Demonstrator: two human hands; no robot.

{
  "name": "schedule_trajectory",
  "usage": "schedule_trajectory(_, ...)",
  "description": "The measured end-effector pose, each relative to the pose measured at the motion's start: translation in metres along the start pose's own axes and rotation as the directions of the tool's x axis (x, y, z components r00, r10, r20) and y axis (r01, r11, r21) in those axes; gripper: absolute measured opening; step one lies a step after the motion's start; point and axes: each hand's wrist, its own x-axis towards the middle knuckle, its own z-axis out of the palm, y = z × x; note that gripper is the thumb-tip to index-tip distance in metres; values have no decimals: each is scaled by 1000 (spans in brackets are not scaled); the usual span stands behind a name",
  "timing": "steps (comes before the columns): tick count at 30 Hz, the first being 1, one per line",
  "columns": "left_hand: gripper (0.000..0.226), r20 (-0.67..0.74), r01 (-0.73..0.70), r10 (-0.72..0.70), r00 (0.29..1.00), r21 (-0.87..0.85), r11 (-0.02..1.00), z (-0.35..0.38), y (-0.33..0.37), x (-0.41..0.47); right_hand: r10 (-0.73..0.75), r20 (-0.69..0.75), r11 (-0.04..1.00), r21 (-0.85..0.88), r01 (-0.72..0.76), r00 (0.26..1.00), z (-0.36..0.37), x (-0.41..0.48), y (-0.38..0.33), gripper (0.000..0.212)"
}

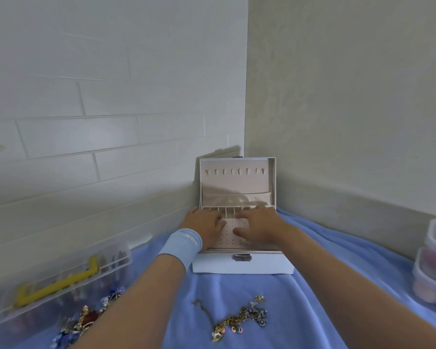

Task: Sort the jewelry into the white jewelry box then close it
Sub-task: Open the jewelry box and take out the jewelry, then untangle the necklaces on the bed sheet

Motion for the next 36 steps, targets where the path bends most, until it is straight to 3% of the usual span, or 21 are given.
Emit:
schedule_trajectory(4, 37, 36, 43, -40, 999, -70, 997, 6, -6, 6, -9, 5, 992, 129, 8, 1000, -4, 3, 6, 32)
schedule_trajectory(11, 39, -59, -10, 7, 998, -46, 999, 20, -12, 5, -30, 12, 995, 98, 28, 999, 11, 3, 7, 45)
schedule_trajectory(15, 35, -175, -37, 8, 985, -163, 986, 18, -11, -12, -12, -9, 983, 182, 13, 1000, 5, -10, 1, 48)
schedule_trajectory(20, 17, -401, -156, 44, 915, -249, 956, 8, -3, -57, -113, -176, 963, 222, 152, 978, 3, -53, -12, 33)
schedule_trajectory(23, 7, -282, -153, 46, 958, -371, 916, 0, 12, -92, -161, -201, 934, 287, 215, 966, 3, -84, -23, 12)
schedule_trajectory(26, 8, -34, -83, 76, 997, -349, 934, -2, 27, -121, -178, -67, 927, 323, 190, 982, 2, -111, -32, 17)
schedule_trajectory(29, 13, 143, -50, 106, 984, -348, 936, 8, 36, -143, -132, 132, 966, 237, 98, 982, 5, -130, -32, 9)
schedule_trajectory(32, 17, 158, -85, 139, 978, -306, 948, 21, 38, -155, -54, 230, 980, 201, 7, 972, 18, -140, -27, 12)
schedule_trajectory(36, 24, 90, -122, 138, 986, -165, 979, 22, 33, -161, -72, 180, 943, 332, 9, 981, 32, -144, -22, 19)
